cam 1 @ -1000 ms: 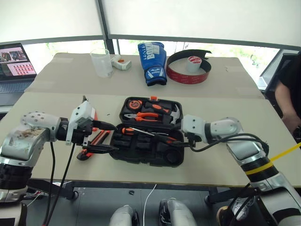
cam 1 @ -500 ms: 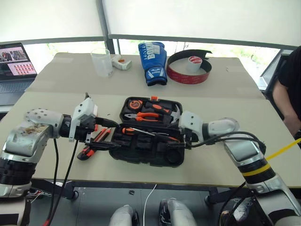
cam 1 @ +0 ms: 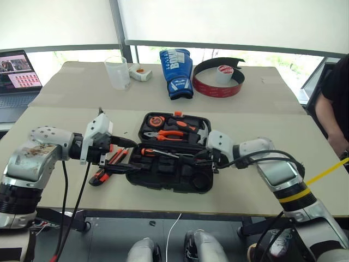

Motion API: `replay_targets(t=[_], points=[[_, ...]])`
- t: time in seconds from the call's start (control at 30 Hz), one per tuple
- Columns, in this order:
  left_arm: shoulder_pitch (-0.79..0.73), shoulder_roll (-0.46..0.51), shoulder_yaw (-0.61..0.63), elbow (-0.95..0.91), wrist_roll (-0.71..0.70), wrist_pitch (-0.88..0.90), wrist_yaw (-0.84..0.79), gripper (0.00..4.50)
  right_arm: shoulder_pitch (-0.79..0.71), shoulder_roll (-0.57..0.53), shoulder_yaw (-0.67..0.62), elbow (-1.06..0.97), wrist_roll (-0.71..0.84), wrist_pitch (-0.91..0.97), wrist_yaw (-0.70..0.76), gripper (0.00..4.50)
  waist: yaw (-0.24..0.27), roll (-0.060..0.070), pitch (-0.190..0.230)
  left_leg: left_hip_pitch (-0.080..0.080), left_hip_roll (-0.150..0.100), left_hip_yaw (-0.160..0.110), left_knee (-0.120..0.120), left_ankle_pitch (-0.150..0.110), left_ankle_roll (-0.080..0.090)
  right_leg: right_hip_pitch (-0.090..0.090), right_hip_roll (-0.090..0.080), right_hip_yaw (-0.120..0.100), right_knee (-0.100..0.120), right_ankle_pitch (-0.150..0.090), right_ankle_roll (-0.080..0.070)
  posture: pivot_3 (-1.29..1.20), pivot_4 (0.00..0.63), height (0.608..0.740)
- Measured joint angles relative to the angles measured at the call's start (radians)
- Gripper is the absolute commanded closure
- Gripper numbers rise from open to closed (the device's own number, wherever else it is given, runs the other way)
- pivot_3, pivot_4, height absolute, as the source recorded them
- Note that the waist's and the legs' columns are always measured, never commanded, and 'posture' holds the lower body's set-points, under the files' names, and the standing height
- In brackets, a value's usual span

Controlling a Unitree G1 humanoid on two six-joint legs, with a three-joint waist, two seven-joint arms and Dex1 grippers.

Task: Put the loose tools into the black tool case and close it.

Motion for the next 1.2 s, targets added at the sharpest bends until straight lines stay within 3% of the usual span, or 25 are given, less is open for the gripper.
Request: replay_targets(t=[0.07, 0.43, 0.83, 1.2], points=[[0.000, 0.000, 0.000, 0.001, 0.002, -0.002, 0.001, 0.00, -0.008, -0.001, 0.000, -0.005, 0.001, 0.000, 0.008, 4.49, 0.000, 0.000, 0.000, 0.000, 0.000, 0.000, 0.000, 0.000, 0.000, 0.000, 0.000, 0.000, 0.000, 0.000, 0.000, 0.00, 0.150, 0.727], [0.000, 0.000, 0.000, 0.006, 0.011, -0.024, 0.005, 0.00, -0.007, 0.004, 0.014, -0.038, -0.002, -0.011, 0.022, 4.49, 0.000, 0.000, 0.000, 0.000, 0.000, 0.000, 0.000, 0.000, 0.000, 0.000, 0.000, 0.000, 0.000, 0.000, 0.000, 0.00, 0.150, 0.727], [0.001, -0.002, 0.000, 0.019, 0.031, -0.043, 0.006, 0.00, -0.039, 0.126, 0.010, 0.009, -0.003, 0.015, -0.083, 4.49, 0.000, 0.000, 0.000, -0.001, 0.000, 0.000, 0.000, 0.000, 0.000, -0.001, 0.000, 0.000, 0.000, 0.000, 0.000, 0.00, 0.150, 0.727], [0.001, -0.013, -0.003, 0.027, 0.038, -0.047, 0.005, 0.00, -0.061, 0.122, 0.126, 0.054, -0.135, -0.104, -0.095, 4.49, -0.002, 0.000, -0.001, 0.003, 0.000, 0.000, 0.000, 0.000, 0.000, 0.002, 0.000, 0.000, 0.001, 0.000, 0.000, 0.00, 0.150, 0.727]])
